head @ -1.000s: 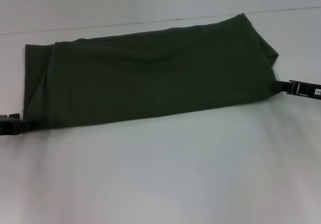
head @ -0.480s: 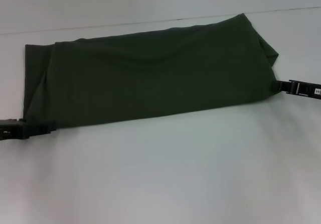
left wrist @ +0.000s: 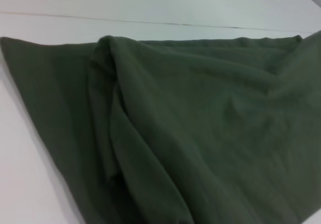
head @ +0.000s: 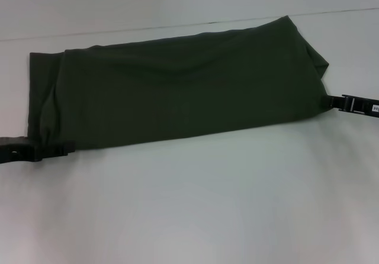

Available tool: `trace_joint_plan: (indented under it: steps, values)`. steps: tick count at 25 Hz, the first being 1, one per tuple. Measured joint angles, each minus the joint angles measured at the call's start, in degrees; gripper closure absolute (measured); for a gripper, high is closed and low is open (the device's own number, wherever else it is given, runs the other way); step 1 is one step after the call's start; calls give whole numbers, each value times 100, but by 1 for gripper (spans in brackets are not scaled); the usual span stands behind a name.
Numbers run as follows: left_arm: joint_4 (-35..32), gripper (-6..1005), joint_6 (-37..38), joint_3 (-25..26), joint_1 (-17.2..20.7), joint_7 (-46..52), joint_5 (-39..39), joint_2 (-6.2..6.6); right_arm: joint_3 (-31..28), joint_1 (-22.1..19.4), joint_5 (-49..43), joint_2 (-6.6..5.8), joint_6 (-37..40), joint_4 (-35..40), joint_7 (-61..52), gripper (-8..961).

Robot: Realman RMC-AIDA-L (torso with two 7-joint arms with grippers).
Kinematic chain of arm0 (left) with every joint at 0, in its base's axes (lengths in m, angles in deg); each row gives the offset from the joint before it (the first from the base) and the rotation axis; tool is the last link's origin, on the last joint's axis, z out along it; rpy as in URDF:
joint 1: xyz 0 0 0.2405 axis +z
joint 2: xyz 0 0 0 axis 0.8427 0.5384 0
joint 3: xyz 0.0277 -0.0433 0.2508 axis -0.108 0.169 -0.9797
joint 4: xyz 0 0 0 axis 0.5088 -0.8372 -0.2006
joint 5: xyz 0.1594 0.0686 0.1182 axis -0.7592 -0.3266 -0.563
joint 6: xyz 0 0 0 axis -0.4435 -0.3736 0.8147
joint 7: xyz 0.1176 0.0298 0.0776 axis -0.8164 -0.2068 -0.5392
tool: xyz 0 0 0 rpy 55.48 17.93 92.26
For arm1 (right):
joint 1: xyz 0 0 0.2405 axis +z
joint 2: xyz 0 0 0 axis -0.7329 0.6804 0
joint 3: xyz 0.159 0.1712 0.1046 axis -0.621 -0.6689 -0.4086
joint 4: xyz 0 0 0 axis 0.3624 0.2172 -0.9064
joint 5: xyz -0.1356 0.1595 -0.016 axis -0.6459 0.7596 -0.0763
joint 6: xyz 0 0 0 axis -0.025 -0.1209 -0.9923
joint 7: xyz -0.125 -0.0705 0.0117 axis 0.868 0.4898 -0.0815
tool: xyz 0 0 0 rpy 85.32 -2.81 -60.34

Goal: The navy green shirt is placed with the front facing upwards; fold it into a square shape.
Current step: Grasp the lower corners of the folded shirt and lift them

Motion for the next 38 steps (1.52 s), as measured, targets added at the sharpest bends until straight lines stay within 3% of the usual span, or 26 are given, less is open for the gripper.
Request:
trace_joint_plan:
  steps: [20, 25, 31, 36, 38]
  values:
    - [-47, 102, -30, -7, 33, -30, -43, -13, 0, 13, 0, 0, 24, -4, -2, 939]
    - [10, 112, -260, 32, 2, 265, -88, 44, 0, 6, 2, 0, 22, -1, 5, 939]
    - [17, 317, -310, 46, -9, 292, -178, 48, 0, 9, 23, 0, 7, 0, 32, 939]
    - [26, 567, -312, 52, -29, 295, -222, 56, 0, 10, 27, 0, 1, 0, 38, 939]
    - [28, 726, -312, 57, -32, 297, -222, 61, 0, 6, 28, 1, 1, 3, 39, 939]
